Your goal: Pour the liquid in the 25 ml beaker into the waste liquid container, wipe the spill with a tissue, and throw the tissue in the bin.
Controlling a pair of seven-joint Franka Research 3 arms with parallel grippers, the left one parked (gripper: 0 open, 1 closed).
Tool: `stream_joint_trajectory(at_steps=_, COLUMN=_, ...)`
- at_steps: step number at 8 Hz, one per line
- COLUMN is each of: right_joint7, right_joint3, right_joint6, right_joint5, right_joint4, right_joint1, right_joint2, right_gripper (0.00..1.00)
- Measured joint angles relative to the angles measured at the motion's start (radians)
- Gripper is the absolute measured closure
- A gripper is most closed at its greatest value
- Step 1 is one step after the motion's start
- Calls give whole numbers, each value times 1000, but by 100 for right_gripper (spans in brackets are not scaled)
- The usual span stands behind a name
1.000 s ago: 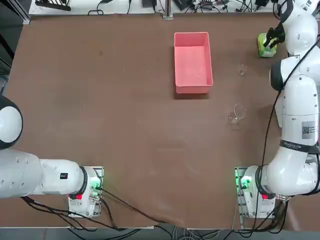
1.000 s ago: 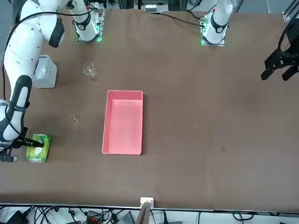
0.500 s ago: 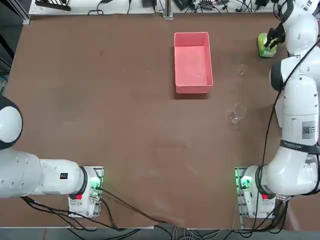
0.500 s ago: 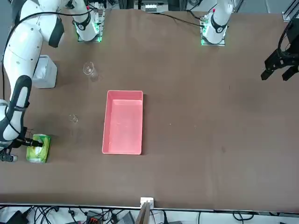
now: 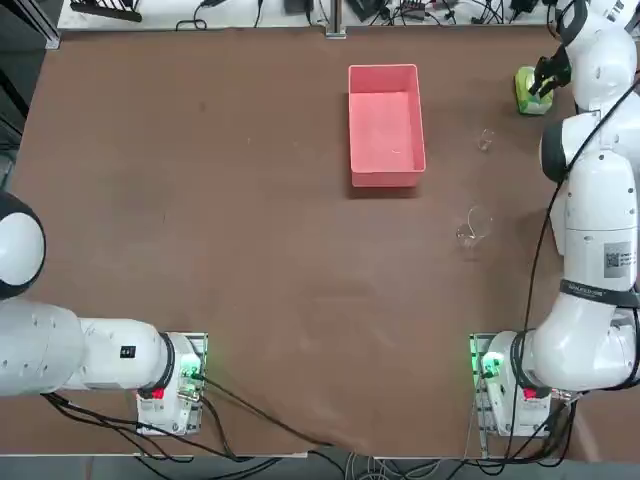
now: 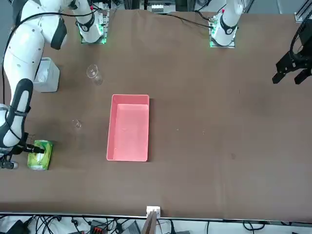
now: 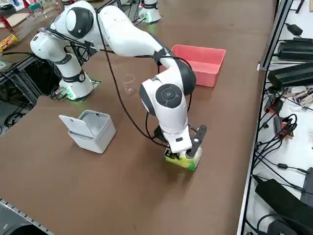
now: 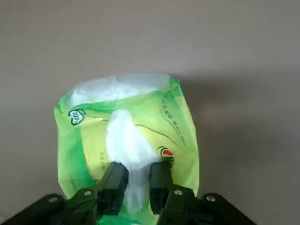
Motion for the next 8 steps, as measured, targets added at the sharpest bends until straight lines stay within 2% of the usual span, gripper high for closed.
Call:
stream_joint_trajectory(at_steps=6, right_joint7=-25, right_joint3=0, right_joint6=0, right_joint5=-2, right_joint4=0, right_joint1=-3, right_joint2=0, right_gripper=83)
stream_joint_trajectory(at_steps=8, right_joint7=-26, right_joint3=0, right_joint6=0, right_joint5=-2, right_joint4=0, right_joint1=-4, right_joint2=0, right_gripper=97)
